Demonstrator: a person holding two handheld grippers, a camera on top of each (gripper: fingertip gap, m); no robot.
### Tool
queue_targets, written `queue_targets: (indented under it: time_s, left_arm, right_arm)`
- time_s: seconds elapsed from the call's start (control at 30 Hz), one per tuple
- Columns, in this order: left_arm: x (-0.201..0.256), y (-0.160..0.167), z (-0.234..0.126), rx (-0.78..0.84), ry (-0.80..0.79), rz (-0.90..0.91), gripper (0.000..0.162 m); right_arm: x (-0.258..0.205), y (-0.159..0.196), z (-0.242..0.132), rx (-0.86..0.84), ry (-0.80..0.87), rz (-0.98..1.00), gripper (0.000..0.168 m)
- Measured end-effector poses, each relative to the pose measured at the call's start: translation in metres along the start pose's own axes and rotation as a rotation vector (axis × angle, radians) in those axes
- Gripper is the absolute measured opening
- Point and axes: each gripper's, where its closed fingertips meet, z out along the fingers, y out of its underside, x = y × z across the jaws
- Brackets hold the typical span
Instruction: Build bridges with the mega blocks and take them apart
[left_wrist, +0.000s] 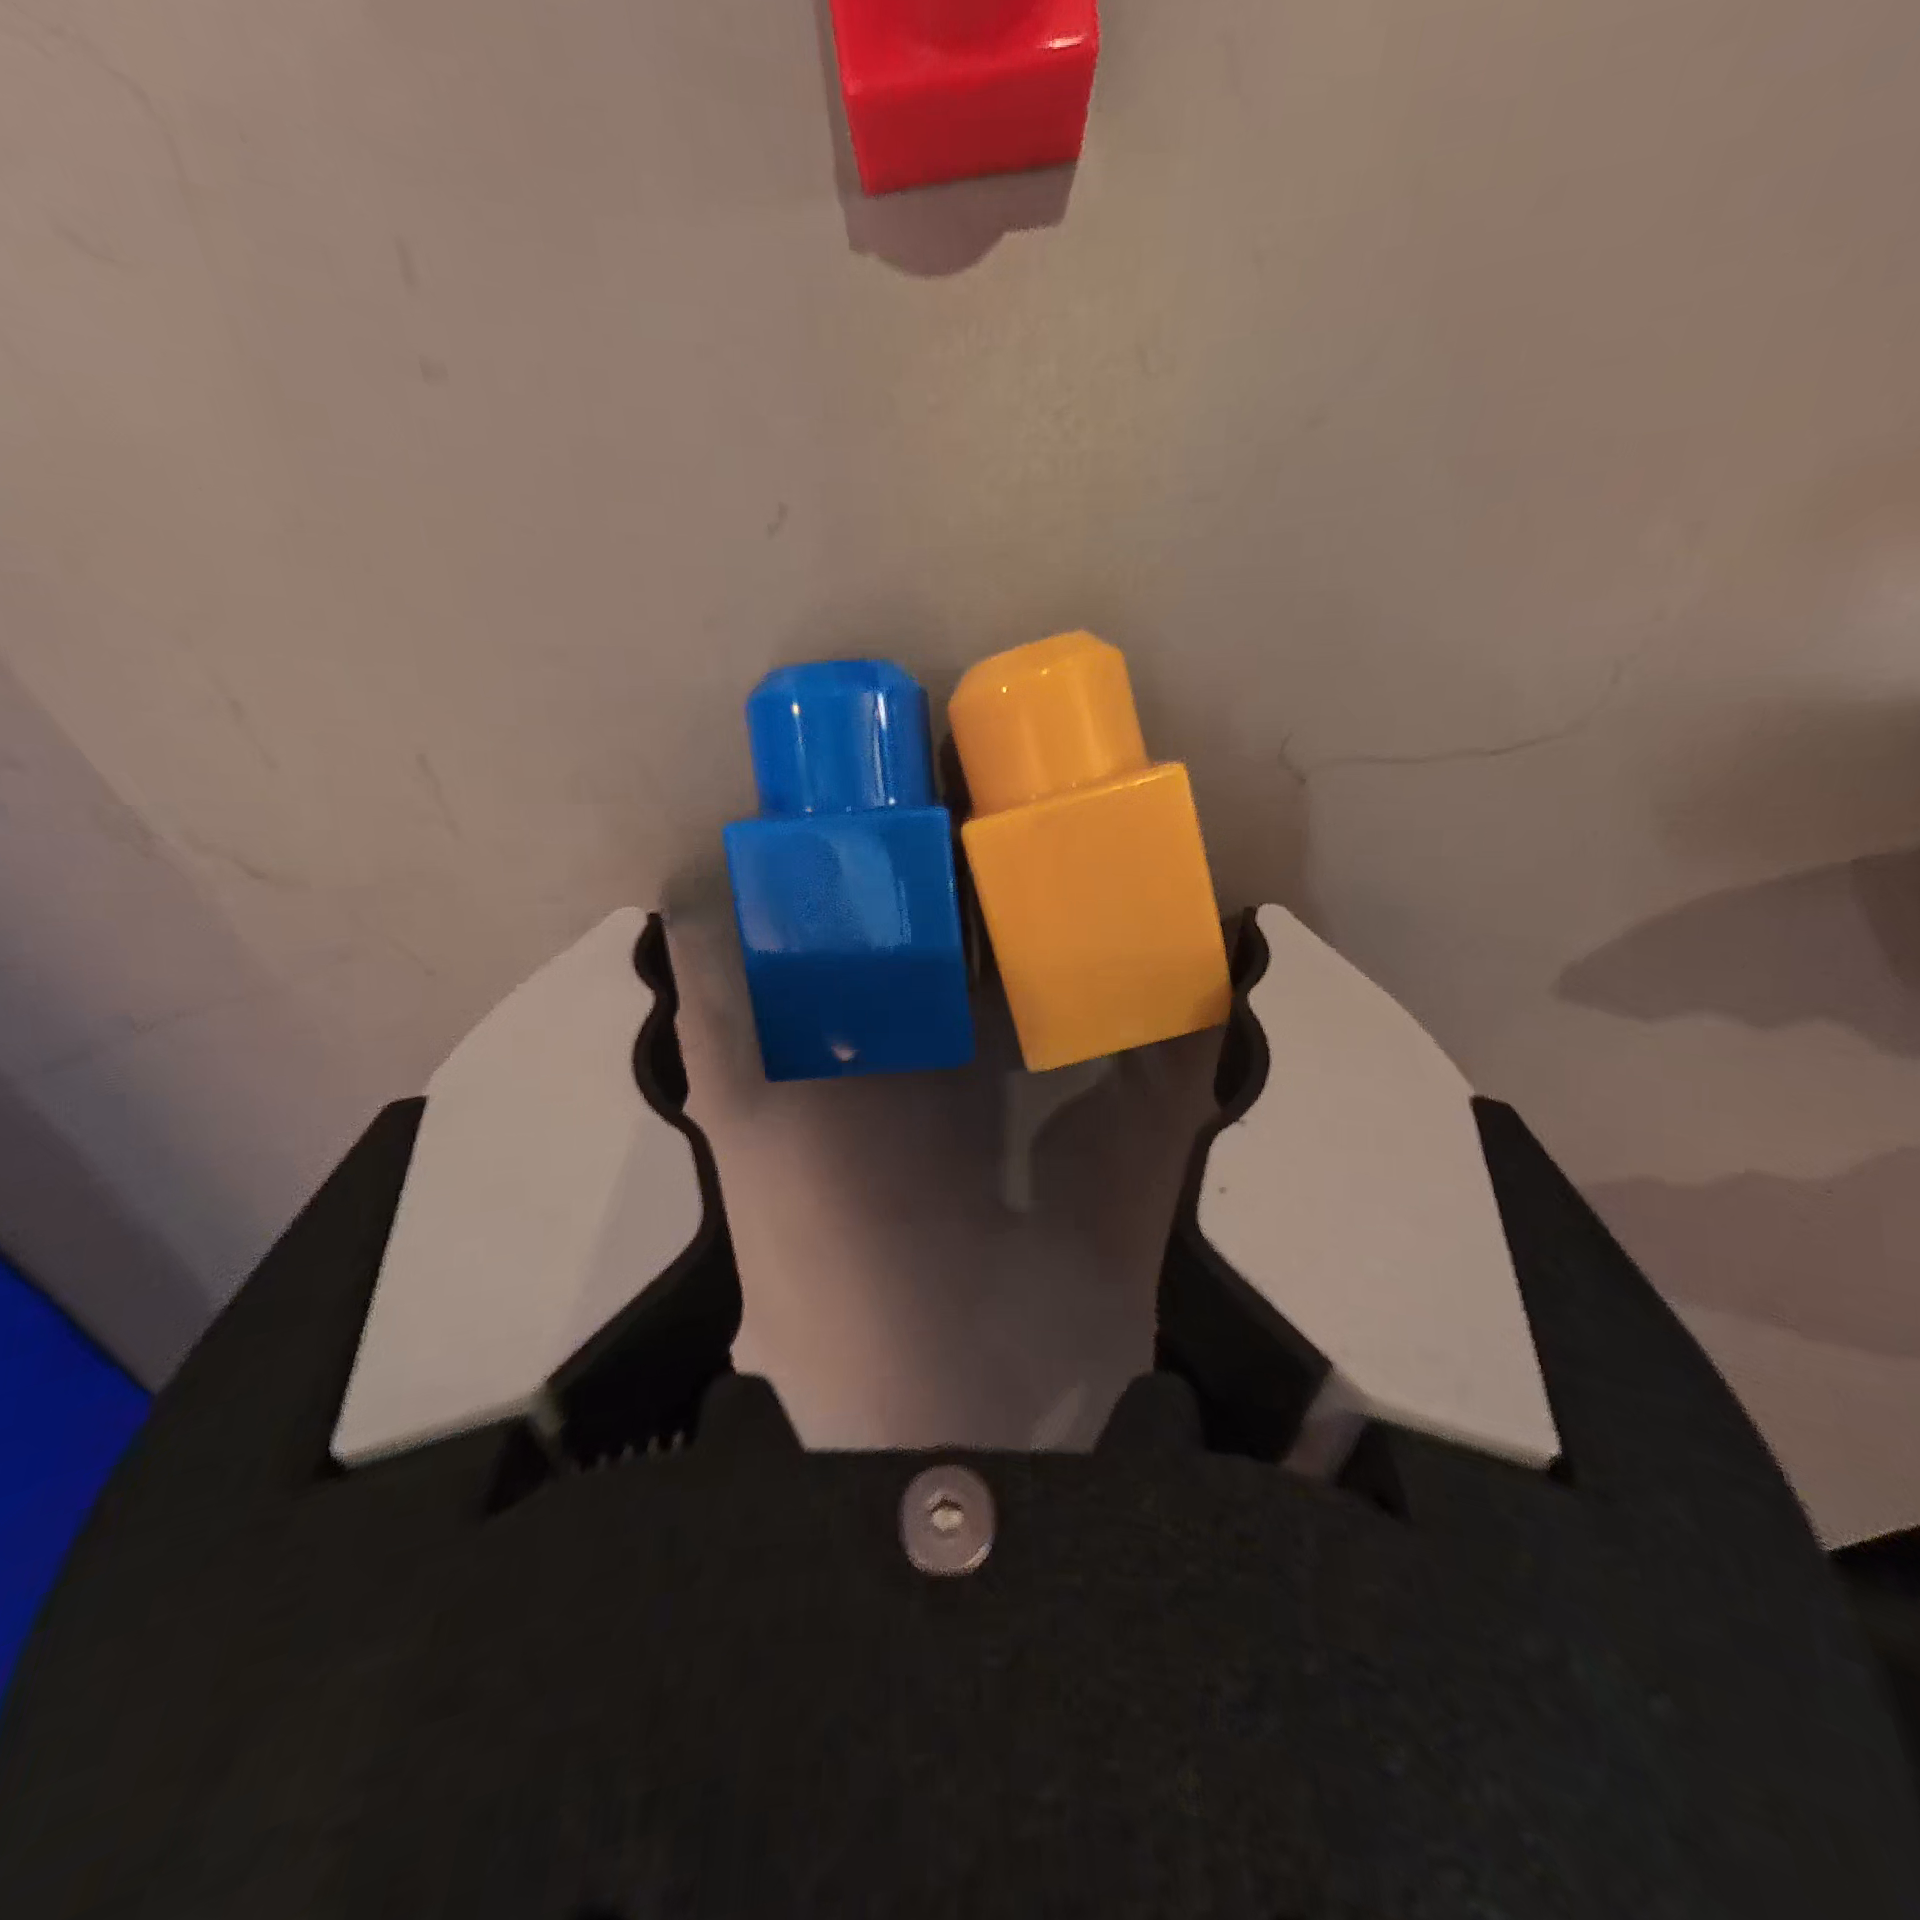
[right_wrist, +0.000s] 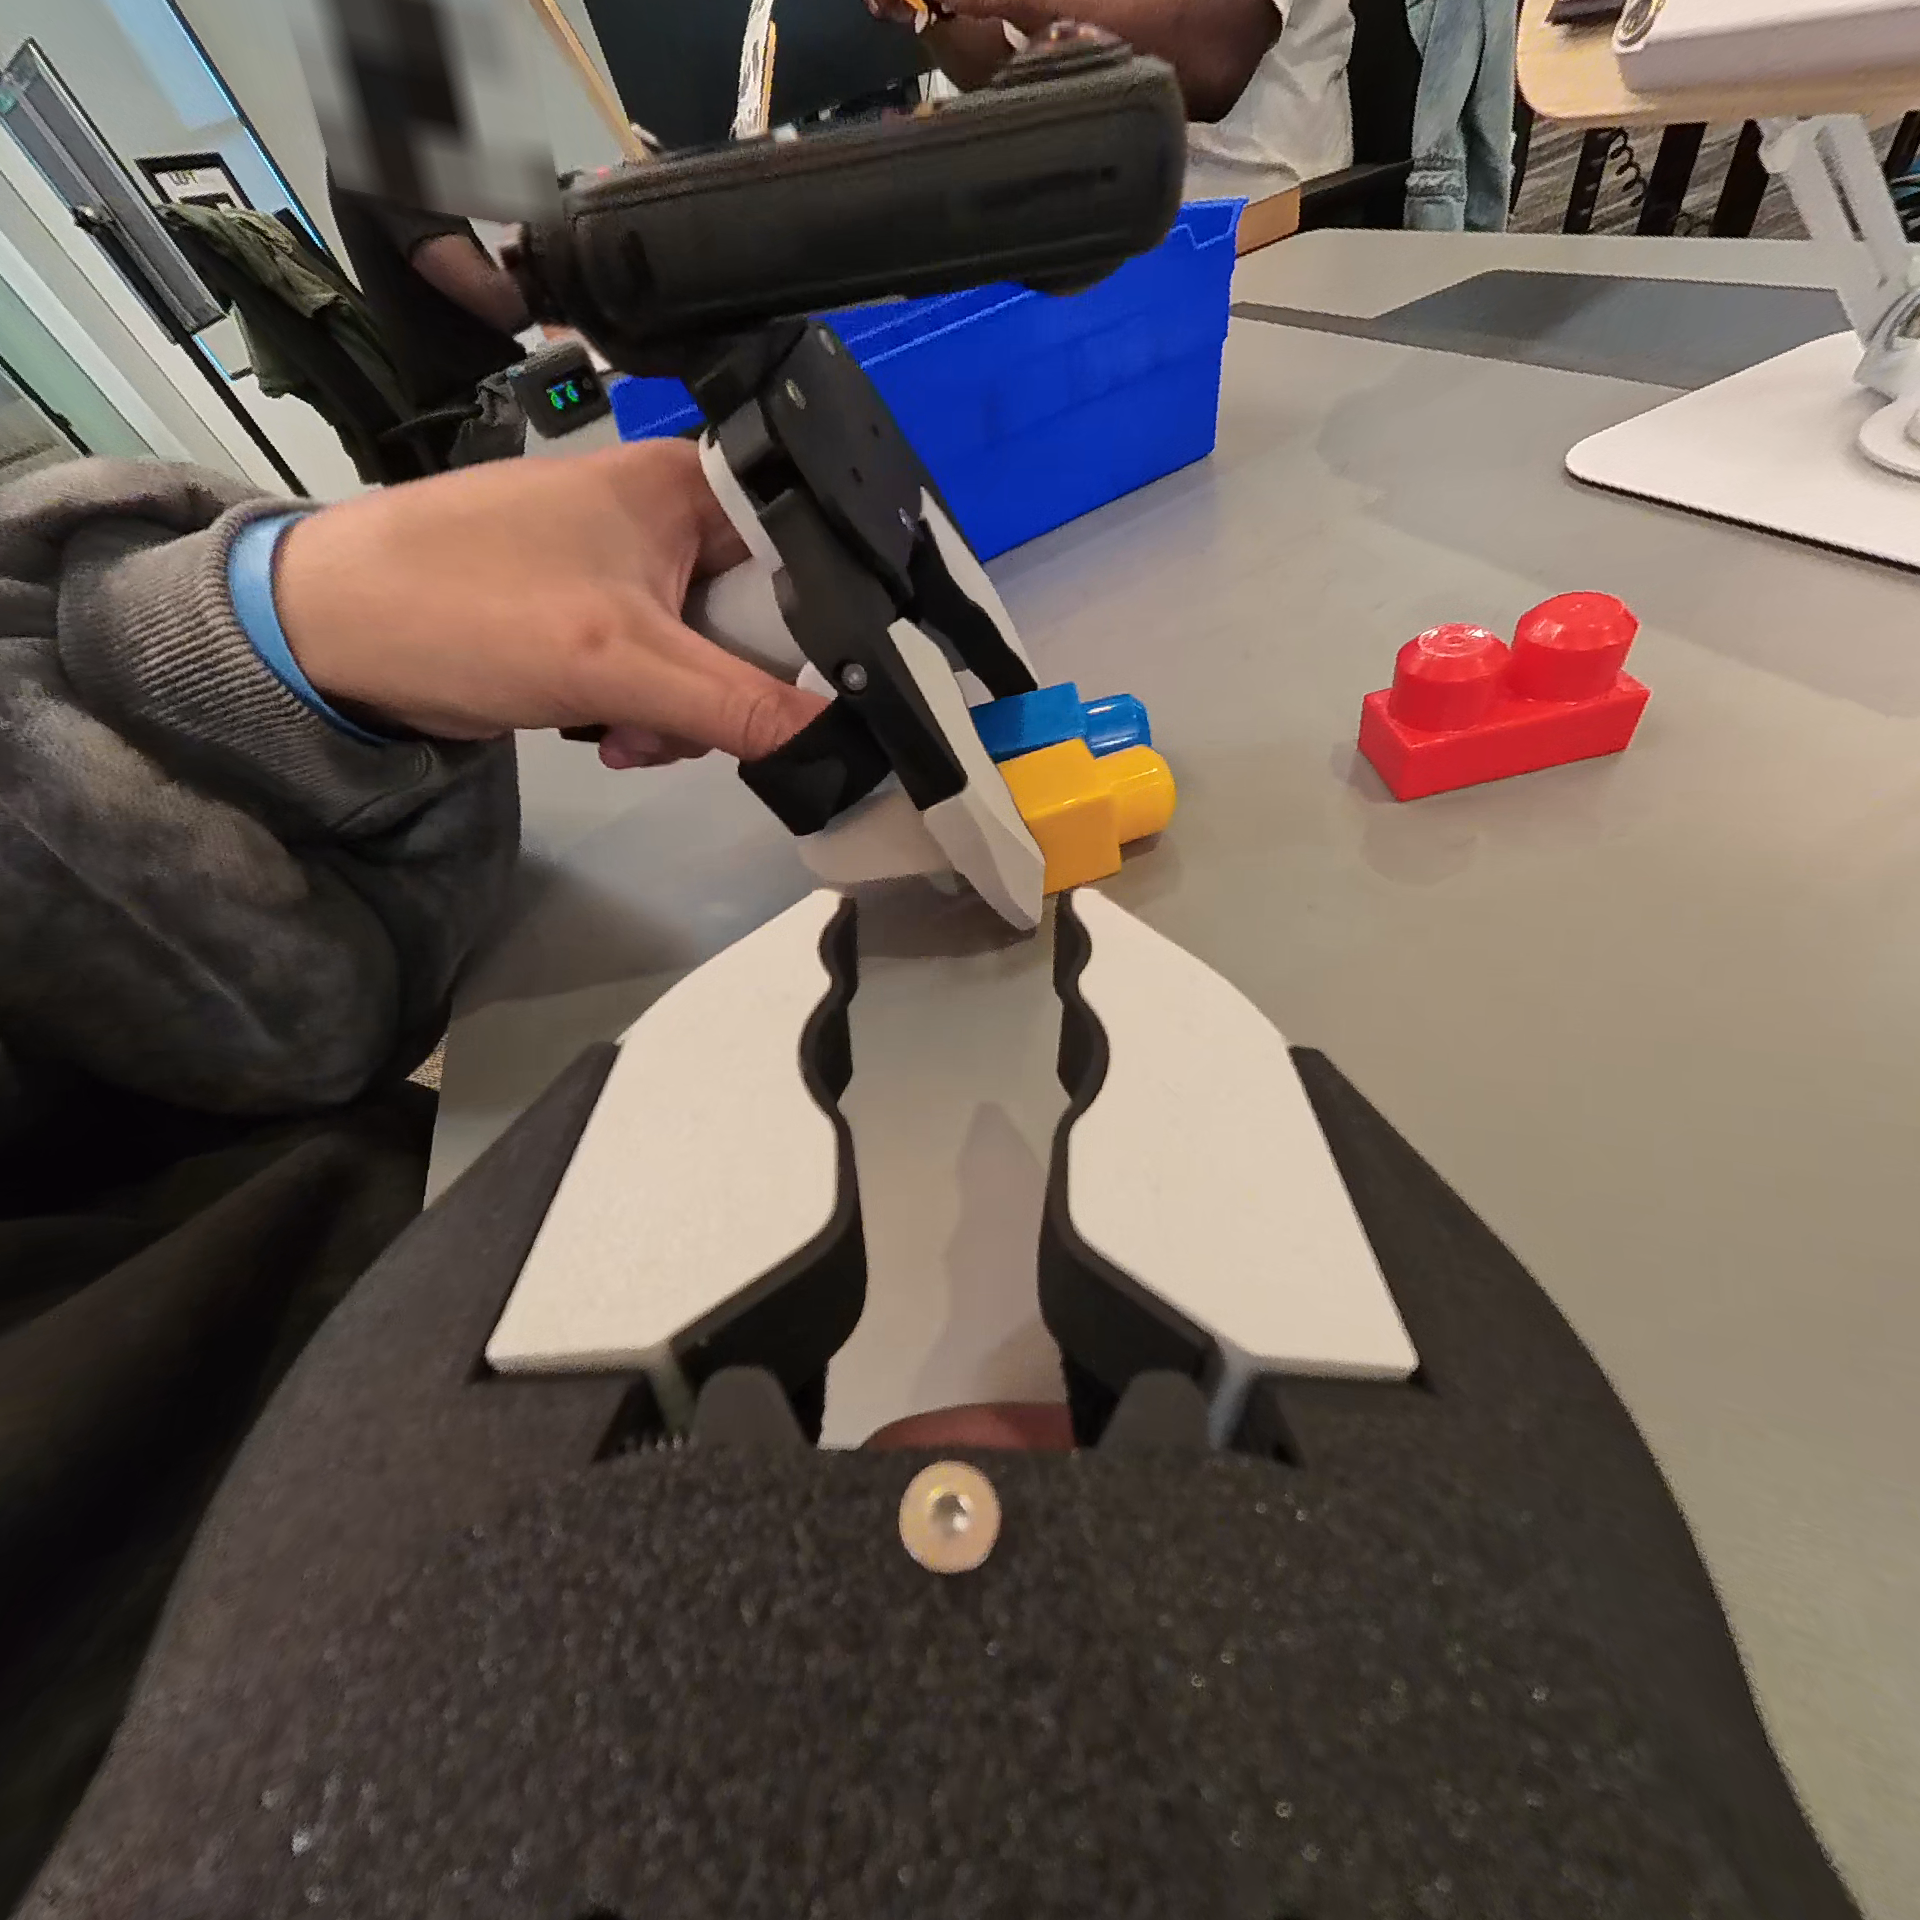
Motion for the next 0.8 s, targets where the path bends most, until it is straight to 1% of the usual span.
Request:
queue_targets:
  time_s: [0.03, 0.13, 0.3, 0.4, 0.5, 0.57, 0.6, 0.63, 0.8]
  left_arm:
    - [-0.001, 0.001, 0.001, -0.018, -0.003, 0.002, 0.098]
    - [-0.001, -0.001, 0.003, -0.056, 0.007, 0.002, 0.097]
    - [-0.001, -0.004, 0.000, -0.065, -0.008, 0.008, 0.106]
    - [-0.005, -0.007, 0.001, -0.051, -0.016, -0.026, 0.106]
    - [-0.007, -0.004, 0.006, -0.078, -0.005, -0.072, 0.105]
    - [-0.007, -0.005, 0.005, -0.073, -0.011, -0.087, 0.100]
    - [-0.006, -0.006, 0.003, -0.066, -0.014, -0.084, 0.093]
    - [-0.006, -0.010, 0.001, -0.044, -0.022, -0.072, 0.075]
    - [0.001, -0.009, 0.002, -0.013, 0.010, -0.036, 0.074]
  right_arm:
    - [0.000, 0.000, 0.000, -0.001, -0.001, 0.000, 0.036]
    - [-0.001, 0.001, 0.000, -0.003, -0.005, -0.001, 0.036]
    - [-0.002, 0.000, 0.000, -0.002, -0.011, 0.002, 0.037]
    - [-0.003, 0.001, 0.000, -0.007, -0.015, 0.000, 0.037]
    - [-0.005, 0.002, 0.001, -0.012, -0.021, -0.003, 0.037]
    - [-0.005, 0.001, 0.001, -0.008, -0.022, -0.001, 0.037]
    - [-0.004, 0.001, 0.000, -0.007, -0.022, 0.003, 0.037]
    - [-0.004, 0.001, 0.000, -0.006, -0.024, 0.006, 0.037]
    - [-0.005, 0.001, 0.000, -0.002, -0.027, 0.006, 0.037]
